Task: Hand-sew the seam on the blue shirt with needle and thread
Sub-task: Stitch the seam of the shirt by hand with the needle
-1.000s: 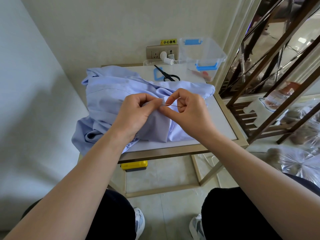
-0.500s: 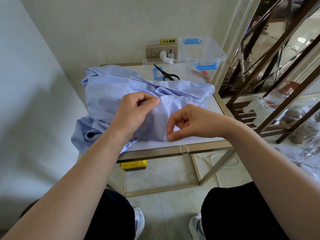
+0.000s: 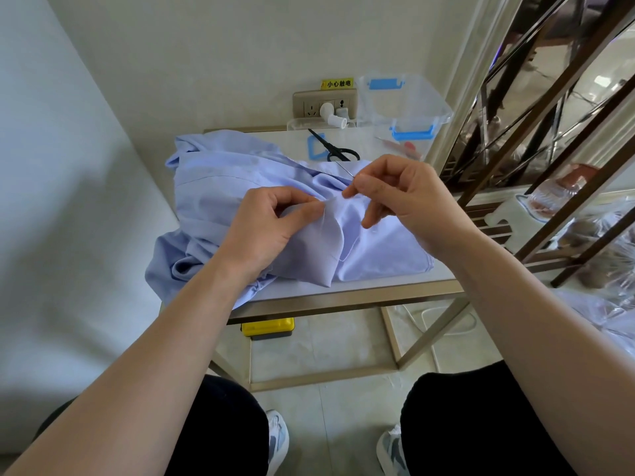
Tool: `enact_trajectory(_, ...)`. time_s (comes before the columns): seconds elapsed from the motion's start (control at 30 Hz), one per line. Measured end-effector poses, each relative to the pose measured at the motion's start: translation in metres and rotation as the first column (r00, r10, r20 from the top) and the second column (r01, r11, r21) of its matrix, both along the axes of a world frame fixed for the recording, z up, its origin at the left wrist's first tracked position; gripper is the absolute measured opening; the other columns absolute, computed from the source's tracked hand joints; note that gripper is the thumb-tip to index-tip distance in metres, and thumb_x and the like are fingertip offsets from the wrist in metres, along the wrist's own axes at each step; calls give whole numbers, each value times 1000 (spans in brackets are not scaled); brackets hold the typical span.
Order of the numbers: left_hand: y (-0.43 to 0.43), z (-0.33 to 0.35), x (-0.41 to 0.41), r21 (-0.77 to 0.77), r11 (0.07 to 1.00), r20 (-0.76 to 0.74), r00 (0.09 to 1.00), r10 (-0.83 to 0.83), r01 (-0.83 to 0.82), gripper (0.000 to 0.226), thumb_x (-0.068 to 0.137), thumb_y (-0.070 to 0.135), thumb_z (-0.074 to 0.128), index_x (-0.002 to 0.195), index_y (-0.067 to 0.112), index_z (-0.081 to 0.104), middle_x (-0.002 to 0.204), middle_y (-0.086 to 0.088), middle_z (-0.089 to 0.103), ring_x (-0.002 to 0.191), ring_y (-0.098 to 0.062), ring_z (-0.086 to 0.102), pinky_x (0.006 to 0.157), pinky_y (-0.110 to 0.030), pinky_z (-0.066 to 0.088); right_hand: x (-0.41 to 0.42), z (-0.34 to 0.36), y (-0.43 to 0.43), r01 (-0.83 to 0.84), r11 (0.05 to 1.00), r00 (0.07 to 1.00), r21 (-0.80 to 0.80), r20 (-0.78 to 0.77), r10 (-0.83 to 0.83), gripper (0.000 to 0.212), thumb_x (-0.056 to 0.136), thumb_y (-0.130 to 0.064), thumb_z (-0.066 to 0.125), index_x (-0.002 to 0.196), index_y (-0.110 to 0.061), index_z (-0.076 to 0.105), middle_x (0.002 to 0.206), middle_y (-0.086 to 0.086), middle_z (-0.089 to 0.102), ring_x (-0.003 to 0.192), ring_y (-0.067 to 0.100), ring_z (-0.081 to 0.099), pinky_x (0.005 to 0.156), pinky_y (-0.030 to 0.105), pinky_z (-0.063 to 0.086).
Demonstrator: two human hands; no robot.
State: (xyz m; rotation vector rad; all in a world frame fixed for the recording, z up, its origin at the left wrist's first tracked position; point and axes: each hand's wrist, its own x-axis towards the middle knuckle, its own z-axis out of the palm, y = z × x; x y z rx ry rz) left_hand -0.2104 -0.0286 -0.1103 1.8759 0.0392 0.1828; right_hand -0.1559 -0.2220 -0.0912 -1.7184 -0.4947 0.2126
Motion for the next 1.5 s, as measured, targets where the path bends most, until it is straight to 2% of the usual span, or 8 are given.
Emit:
enact_trajectory(0.1, 1, 0, -2, 1, 1000, 0, 1000, -26, 26, 6, 88, 16, 70, 84, 17, 74, 75, 9, 70, 71, 0, 59, 69, -13, 46, -1, -1, 3, -121, 992, 982, 40, -140, 125, 14, 98, -9, 53, 85, -10, 60, 121, 4, 68, 64, 18, 65, 49, 22, 41)
enact_trajectory(0.23, 4, 1, -5, 57, 997, 27, 998, -59, 57, 3, 86, 18, 73, 86, 19, 75, 79, 11, 72, 76, 1, 62, 73, -13, 47, -5, -6, 10, -314, 949, 918, 23, -249, 309, 19, 99, -3, 47, 83, -8, 55, 87, 2, 70, 81, 22, 68, 60, 24, 50)
enact_trajectory(0.43, 15, -4, -9, 128, 983, 22, 991, -134, 130, 34, 76, 9, 71, 102, 29, 61, 89, 3, 61, 77, -15, 55, 73, -30, 49, 0, -11, 12, -124, 992, 971, 27, -201, 127, 19, 96, 3, 49, 80, -5, 59, 77, 14, 62, 70, 17, 63, 71, 22, 53)
enact_trajectory(0.83, 47, 6, -19, 203, 938, -131, 957, -258, 281, 38, 68, 9, 45, 101, 19, 62, 100, -1, 68, 96, -18, 64, 84, -31, 54, 3, -16, 13, -35, 997, 990, -69, -138, 25, 21, 94, 2, 50, 78, -7, 58, 76, 13, 64, 70, 18, 64, 75, 26, 53)
enact_trajectory(1.17, 51, 0, -16, 207, 965, -9, 987, -162, 160, 21, 86, 4, 71, 94, 22, 65, 92, -3, 70, 87, -21, 66, 82, -35, 56, 5, -19, 13, -2, 998, 991, -64, -136, -7, 20, 93, 2, 51, 78, -6, 60, 80, 17, 65, 72, 20, 65, 78, 28, 55)
enact_trajectory(1.3, 44, 1, -19, 317, 936, 100, 976, -195, 155, 23, 77, 23, 78, 95, 21, 64, 90, 12, 62, 79, -11, 57, 67, -18, 47, 5, -18, 12, 18, 998, 989, -53, -143, -25, 21, 93, 1, 50, 77, -7, 61, 80, 18, 66, 73, 20, 66, 80, 30, 56)
enact_trajectory(1.37, 43, 0, -18, 412, 904, 153, 970, -190, 112, 22, 78, 10, 77, 93, 21, 63, 89, 11, 60, 74, -9, 54, 64, -15, 44, 5, -19, 12, 22, 999, 989, -47, -148, -29, 21, 93, 1, 50, 76, -7, 61, 79, 18, 66, 73, 21, 66, 80, 30, 55)
enact_trajectory(1.5, 44, 2, -18, 335, 939, 139, 981, -137, 84, 16, 85, -1, 69, 90, 15, 67, 81, 2, 66, 71, -12, 59, 66, -19, 48, 5, -18, 11, 23, 999, 988, -38, -154, -28, 22, 94, 1, 50, 76, -7, 60, 78, 18, 65, 74, 23, 65, 79, 30, 55)
